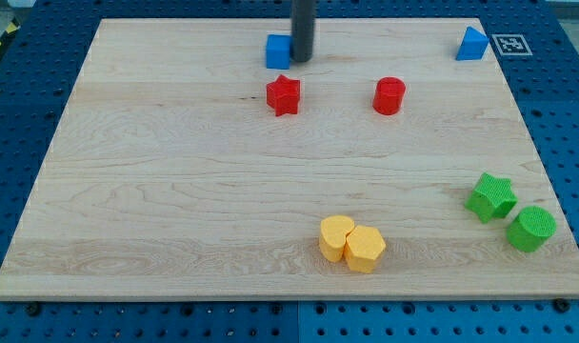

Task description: Move the blue cube to the top left of the red star

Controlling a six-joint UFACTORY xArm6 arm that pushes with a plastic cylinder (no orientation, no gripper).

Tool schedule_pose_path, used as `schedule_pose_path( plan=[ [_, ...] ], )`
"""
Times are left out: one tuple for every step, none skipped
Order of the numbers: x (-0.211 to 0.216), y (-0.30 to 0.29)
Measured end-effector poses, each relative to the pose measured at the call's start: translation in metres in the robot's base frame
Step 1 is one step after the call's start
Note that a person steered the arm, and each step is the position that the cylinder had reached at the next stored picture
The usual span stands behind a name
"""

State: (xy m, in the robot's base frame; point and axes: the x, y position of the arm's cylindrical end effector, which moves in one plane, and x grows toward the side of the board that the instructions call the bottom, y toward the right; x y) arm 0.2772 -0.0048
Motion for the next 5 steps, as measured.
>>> schedule_pose_path(
  plan=[
    [0.001,-0.021],
    [0.008,-0.010],
    [-0.022,0.038],
    [-0.081,0.095],
    [-0.085,0.141]
  ],
)
